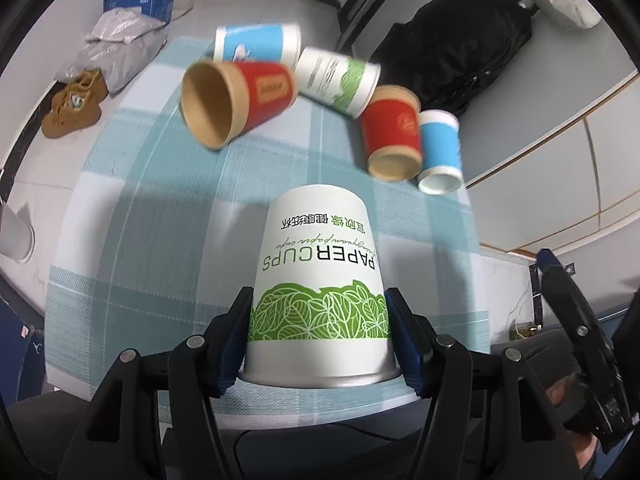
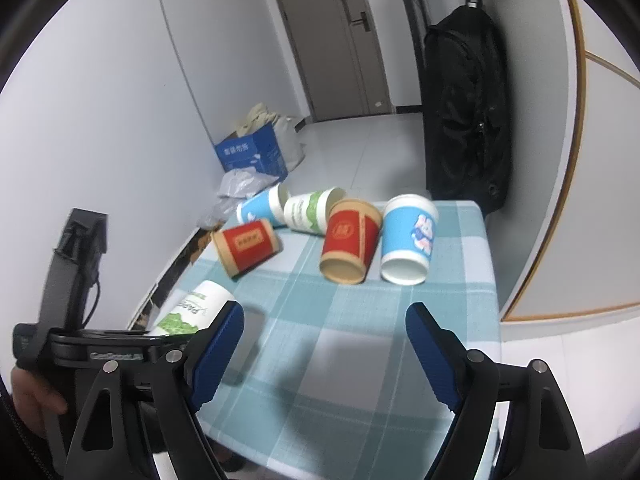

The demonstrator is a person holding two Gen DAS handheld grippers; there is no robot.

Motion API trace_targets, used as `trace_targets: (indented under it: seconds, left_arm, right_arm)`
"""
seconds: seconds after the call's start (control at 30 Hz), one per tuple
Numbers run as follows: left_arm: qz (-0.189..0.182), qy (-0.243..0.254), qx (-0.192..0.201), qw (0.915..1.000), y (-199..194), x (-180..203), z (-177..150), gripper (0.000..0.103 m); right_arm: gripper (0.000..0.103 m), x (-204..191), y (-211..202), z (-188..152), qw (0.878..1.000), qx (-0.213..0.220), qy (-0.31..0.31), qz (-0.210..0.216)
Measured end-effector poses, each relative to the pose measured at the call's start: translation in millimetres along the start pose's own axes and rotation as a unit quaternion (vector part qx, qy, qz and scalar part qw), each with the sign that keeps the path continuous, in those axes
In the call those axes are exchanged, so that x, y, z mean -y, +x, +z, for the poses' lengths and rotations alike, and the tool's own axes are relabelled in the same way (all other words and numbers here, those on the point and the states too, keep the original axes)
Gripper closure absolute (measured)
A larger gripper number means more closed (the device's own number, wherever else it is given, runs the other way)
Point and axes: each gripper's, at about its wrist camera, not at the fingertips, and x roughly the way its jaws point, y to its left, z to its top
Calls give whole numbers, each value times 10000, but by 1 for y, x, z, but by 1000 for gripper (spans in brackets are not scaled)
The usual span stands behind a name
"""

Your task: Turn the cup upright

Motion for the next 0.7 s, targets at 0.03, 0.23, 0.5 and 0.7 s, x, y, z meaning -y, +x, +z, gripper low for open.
trace_targets:
  seconds: [0.03, 0.23, 0.5, 0.7]
  left_arm:
    - [21, -9, -28, 10000, 1, -2, -1, 44]
    - [94, 197, -105, 9997, 12, 5, -1, 43]
    - [26, -67, -293, 9995, 28, 1, 2, 27]
    - [149, -109, -99, 9998, 19, 0, 4, 18]
  right_arm:
    - [20, -1, 0, -3, 10000, -20, -11, -13]
    - [20, -4, 2, -11, 9999, -90, -5, -109]
    - [20, -2, 1, -14, 9998, -62, 2, -199]
    - [20, -1, 1, -15, 9997, -91, 38, -224]
